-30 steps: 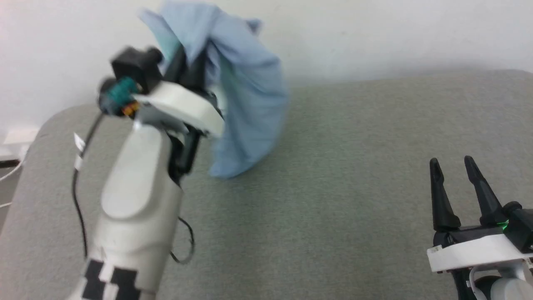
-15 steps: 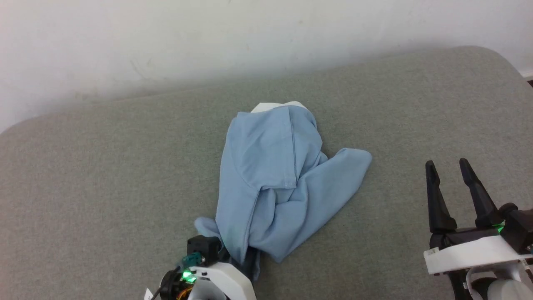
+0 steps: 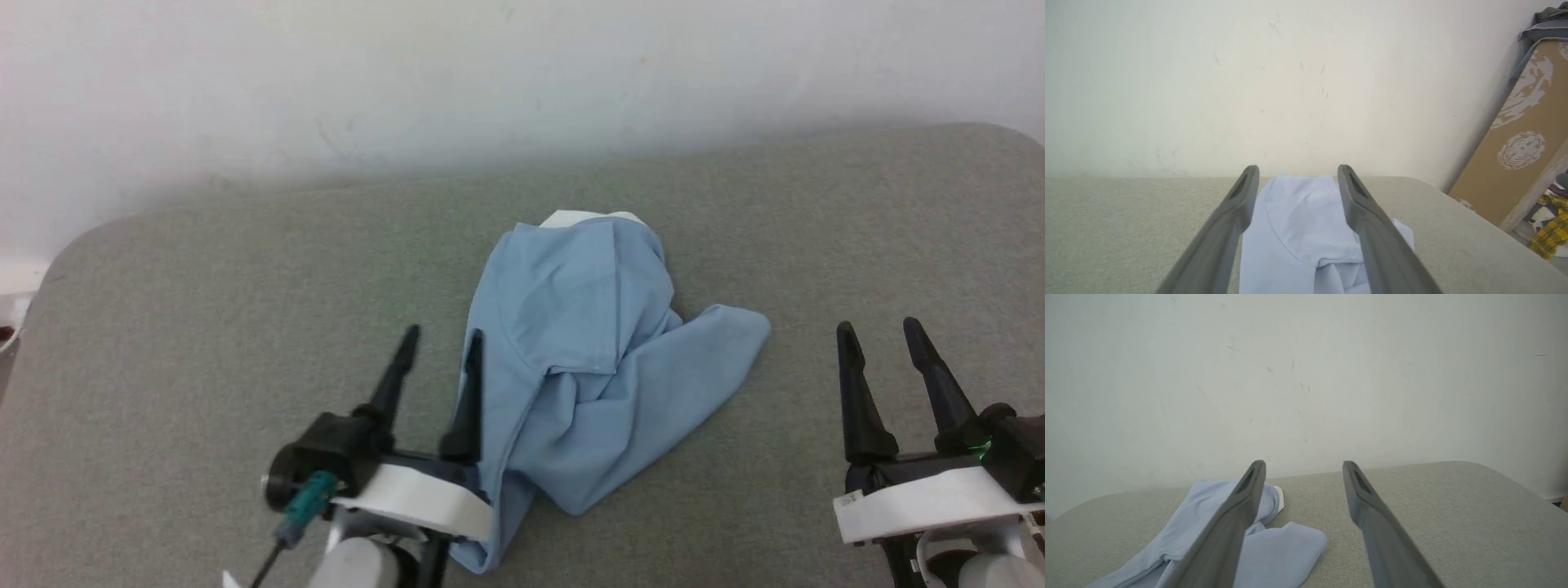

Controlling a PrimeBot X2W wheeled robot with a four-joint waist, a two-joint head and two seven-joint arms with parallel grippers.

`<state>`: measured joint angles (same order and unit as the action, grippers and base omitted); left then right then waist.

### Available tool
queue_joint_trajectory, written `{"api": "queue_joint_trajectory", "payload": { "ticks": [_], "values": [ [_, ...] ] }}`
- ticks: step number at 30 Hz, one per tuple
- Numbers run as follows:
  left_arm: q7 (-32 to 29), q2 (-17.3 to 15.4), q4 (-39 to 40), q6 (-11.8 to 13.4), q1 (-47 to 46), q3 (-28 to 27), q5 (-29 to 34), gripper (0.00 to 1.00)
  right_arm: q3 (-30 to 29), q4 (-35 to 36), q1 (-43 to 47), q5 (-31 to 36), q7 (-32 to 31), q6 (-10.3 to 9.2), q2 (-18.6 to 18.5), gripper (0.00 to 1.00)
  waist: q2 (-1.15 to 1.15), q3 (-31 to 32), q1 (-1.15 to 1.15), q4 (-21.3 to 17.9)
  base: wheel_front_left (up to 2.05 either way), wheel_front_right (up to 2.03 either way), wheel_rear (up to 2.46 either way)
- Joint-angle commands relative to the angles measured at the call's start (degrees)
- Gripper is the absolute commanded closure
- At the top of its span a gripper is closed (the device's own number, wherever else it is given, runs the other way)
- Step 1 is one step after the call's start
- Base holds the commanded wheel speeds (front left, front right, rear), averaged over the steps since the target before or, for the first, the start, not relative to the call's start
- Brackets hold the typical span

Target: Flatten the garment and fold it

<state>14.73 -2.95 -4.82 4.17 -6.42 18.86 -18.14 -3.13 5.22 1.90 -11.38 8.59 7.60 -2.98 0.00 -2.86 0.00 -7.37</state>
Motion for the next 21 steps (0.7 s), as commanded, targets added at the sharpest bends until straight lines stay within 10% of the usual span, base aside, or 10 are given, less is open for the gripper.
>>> {"api": "queue_joint_trajectory", "payload": {
  "ticks": [1,11,21],
  "values": [
    [0.25,-0.36,0.72,0.59,1.1,-1.04,0.84,0.0,0.05,0.29,0.64,0.21,-0.14,-0.11,0.11,0.0,0.0,-0.04,0.0,0.8,0.0,0.0,0.0],
    [0.26,-4.55,4.61,5.4,7.32,-15.35,3.04,0.0,-0.41,0.61,2.13,0.55,-0.9,-0.11,0.11,0.0,0.0,1.22,0.0,3.03,0.0,0.0,0.0],
    [0.27,-5.59,5.16,4.24,10.63,-17.17,3.35,0.0,1.63,-2.61,0.76,1.2,-7.73,-0.11,0.11,0.0,0.0,1.22,0.0,5.04,0.0,0.0,0.0]
  ]
}}
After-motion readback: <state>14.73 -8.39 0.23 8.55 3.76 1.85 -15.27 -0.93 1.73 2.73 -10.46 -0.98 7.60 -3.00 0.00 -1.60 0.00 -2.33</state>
